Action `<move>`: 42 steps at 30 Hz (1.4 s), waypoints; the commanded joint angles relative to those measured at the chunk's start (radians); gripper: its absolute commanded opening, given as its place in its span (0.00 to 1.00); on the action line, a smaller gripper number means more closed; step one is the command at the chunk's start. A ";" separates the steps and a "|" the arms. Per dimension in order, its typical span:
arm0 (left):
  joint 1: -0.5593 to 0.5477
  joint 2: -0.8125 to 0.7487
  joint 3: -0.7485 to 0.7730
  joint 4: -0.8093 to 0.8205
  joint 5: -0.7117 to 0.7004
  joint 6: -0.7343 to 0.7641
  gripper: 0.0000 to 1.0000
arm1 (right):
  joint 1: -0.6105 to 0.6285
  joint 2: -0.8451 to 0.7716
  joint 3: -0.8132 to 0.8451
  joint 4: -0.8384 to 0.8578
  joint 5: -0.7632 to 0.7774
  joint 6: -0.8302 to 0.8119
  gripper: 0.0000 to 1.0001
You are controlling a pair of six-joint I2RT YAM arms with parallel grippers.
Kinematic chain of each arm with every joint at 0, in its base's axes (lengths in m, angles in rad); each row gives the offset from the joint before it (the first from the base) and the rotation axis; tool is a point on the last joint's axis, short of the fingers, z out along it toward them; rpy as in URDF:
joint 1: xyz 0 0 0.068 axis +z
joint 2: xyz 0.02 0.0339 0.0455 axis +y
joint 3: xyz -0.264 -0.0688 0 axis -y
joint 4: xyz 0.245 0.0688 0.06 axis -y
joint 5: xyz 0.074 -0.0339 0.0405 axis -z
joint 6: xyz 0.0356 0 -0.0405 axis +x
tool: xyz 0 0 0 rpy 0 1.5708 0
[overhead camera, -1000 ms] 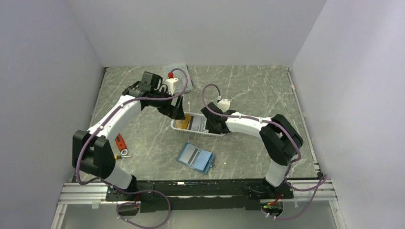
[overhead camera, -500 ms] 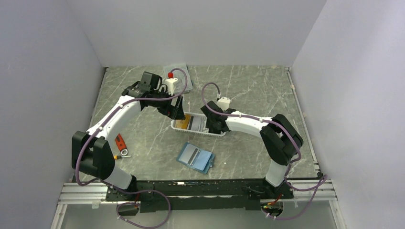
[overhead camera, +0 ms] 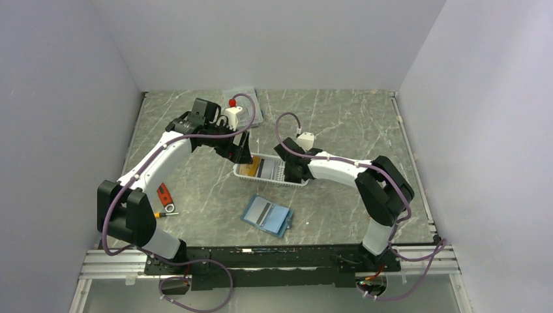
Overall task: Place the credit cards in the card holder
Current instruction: Pick up the credit card from the storage box.
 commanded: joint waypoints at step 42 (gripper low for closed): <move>-0.272 0.421 0.232 0.142 -0.001 -0.222 0.75 | -0.130 -0.218 -0.266 0.213 -0.161 0.110 0.41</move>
